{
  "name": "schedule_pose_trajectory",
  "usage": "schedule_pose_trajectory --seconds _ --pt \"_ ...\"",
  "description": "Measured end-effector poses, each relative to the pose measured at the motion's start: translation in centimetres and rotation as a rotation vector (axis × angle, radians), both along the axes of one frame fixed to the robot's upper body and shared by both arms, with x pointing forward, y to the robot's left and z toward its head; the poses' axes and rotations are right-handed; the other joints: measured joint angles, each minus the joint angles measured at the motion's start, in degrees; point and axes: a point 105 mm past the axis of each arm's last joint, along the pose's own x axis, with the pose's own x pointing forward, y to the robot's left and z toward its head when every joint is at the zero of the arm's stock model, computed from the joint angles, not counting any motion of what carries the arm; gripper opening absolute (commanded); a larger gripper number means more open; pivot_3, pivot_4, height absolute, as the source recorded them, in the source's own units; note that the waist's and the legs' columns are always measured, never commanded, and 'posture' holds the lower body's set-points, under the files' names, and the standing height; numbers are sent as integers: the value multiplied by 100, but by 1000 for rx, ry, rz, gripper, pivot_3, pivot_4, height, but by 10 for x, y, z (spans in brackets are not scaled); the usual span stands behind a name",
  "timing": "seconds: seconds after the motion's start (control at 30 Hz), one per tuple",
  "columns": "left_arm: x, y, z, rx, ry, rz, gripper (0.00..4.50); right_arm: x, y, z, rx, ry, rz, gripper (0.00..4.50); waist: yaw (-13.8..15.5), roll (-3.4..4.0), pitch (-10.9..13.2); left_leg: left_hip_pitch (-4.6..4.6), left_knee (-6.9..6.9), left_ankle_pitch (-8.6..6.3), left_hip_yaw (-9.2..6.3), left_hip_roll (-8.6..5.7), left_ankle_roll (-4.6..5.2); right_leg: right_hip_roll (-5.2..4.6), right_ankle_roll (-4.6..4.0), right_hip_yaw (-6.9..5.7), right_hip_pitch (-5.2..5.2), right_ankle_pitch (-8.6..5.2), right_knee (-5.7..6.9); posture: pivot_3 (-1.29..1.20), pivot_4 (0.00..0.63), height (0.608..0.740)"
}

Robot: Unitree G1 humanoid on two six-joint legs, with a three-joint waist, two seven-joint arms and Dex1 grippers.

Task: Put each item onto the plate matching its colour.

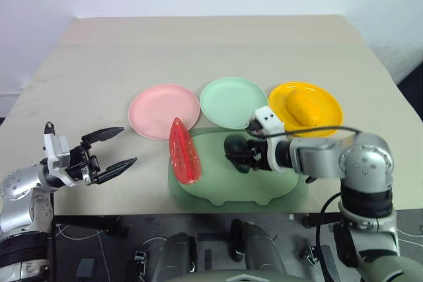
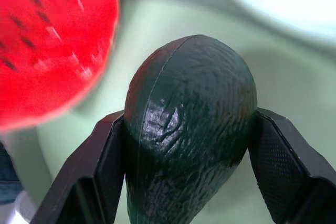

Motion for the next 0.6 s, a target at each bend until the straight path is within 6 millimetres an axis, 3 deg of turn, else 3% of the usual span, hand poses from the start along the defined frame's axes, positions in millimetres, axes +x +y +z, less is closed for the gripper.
schedule_pose_trajectory --seconds 0.13,0.23,0.33,0.47,0.57,0.6 --pt "0 -1 1 2 -3 -4 4500 38 -1 48 92 -104 -62 3011 -14 0 0 -1 -2 0 2 -4 0 4 0 0 -2 0 0 0 150 733" --pt "1 -3 0 0 2 -4 4500 75 -7 62 98 -164 -160 3011 -24 -1 0 0 -4 0 3 -6 1 4 0 0 -1 0 0 0 150 733" --pt "2 -5 -1 -4 10 -8 4500 106 -10 42 47 -156 -223 3011 -24 0 0 -5 -4 0 2 -6 1 3 0 -1 -1 0 -1 0 150 733" --pt "3 -9 0 -5 6 -18 4500 123 -8 10 -1 -129 -215 3011 -34 1 0 -24 -4 0 3 -5 1 2 1 -3 -13 2 5 0 150 733" --pt "3 -10 1 -4 1 -21 4500 131 -8 -3 -23 -126 -206 3011 -33 1 0 -70 4 5 4 -5 -5 1 3 -6 -55 5 13 0 150 733" --pt "3 -10 1 -4 1 -19 4500 133 -9 -3 -24 -134 -203 3729 -32 1 0 -75 5 9 7 -5 -13 1 3 -10 -57 6 12 0 150 733"
